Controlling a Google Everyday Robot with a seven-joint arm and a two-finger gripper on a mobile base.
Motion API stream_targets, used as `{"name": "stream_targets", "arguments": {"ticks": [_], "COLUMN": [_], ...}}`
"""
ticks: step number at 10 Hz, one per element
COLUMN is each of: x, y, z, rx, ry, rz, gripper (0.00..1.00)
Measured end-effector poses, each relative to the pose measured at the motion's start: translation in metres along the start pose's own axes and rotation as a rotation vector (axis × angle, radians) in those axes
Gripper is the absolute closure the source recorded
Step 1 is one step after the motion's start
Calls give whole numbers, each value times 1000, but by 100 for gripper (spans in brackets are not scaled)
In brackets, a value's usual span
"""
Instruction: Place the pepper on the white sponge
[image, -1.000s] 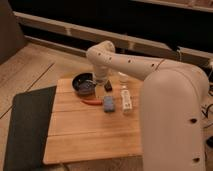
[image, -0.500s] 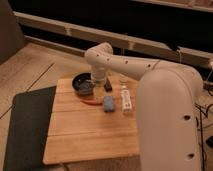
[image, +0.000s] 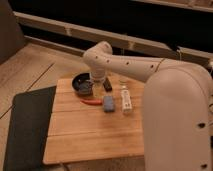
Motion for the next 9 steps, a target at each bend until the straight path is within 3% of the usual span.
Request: {"name": "stream_targets", "arguments": {"ticks": [2, 3, 6, 9], "x": [-1, -1, 7, -9], "y": [5, 9, 25, 36], "z": [-3, -2, 21, 47], "rx": [65, 77, 46, -3], "ry": [-44, -57, -56, -54], "rz": [-32, -38, -34, -55], "gripper": [35, 35, 35, 35]}}
